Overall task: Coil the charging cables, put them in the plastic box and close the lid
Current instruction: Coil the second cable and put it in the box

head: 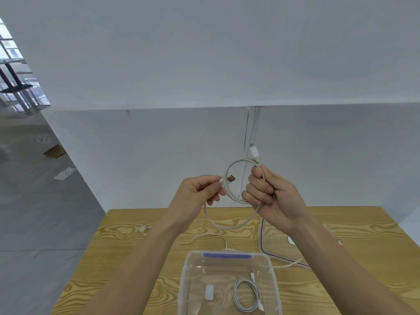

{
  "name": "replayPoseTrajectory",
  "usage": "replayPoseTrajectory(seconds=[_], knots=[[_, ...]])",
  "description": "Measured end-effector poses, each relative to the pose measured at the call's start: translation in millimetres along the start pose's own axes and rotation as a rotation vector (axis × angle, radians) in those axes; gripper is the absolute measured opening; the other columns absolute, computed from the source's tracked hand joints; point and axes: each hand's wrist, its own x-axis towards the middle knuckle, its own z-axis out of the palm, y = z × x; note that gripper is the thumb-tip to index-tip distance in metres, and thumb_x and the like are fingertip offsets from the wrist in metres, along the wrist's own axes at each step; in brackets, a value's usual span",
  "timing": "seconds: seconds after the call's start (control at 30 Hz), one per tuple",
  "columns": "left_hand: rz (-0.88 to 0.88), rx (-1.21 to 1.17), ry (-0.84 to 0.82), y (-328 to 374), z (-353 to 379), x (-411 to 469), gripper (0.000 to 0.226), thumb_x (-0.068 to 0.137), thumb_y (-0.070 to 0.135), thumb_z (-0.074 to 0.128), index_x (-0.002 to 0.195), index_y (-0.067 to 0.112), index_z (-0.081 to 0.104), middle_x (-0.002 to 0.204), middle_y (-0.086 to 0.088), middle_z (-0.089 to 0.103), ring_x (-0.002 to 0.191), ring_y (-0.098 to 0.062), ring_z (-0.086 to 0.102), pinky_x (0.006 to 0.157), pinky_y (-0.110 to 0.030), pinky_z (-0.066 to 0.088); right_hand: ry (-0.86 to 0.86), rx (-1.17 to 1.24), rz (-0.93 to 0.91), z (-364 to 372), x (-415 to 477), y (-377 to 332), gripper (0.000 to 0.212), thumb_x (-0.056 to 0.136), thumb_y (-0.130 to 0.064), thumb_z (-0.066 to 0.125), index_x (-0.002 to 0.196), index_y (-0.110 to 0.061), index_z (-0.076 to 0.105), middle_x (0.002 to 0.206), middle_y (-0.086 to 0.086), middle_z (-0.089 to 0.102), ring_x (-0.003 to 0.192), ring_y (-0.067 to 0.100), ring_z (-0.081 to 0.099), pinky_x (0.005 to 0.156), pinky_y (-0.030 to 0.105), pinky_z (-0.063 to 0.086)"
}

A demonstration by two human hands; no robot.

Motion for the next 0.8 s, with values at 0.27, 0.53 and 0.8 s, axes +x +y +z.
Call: replayPoseTrajectory(seconds=[0.27, 0.53, 0.8], knots=[[-0.023, -0.134, -0.202, 12.9, 8.5, 0.6, 0.040, 0.094, -0.008, 0.040, 0.095, 0.015, 0.073, 0.082, -0.001, 0.071, 0.075, -0.012, 0.054, 0.064, -0.023, 0.036, -0.004, -0.010, 0.007, 1.2, -1.5, 3.5, 0.029, 0.095, -0.024, 0.037, 0.074, -0.011, 0.053, 0.049, -0.007, 0.031, 0.039, 0.008, 0.023, 0.045, 0.021, 0.033], [0.007, -0.451, -0.238, 15.7, 6.9, 3.2, 0.045, 0.085, 0.005, 0.052, 0.125, 0.024, 0.055, 0.083, -0.007, 0.064, 0.078, -0.016, 0.055, 0.075, -0.026, 0.043, 0.053, -0.031, 0.011, -1.7, 0.8, 8.2, 0.030, 0.096, -0.025, 0.038, 0.074, -0.011, 0.053, 0.050, -0.006, 0.029, 0.038, 0.007, 0.027, 0.045, 0.021, 0.031], [0.208, 0.037, 0.076, 15.0, 19.5, 0.3, 0.021, 0.084, 0.007, 0.065, 0.085, 0.026, 0.074, 0.091, 0.008, 0.068, 0.084, -0.005, 0.060, 0.080, -0.027, 0.048, 0.153, -0.179, -0.045, 3.5, 4.9, 18.1, 0.032, 0.100, -0.023, 0.033, 0.076, -0.010, 0.049, 0.051, -0.006, 0.028, 0.041, 0.007, 0.024, 0.045, 0.021, 0.032]])
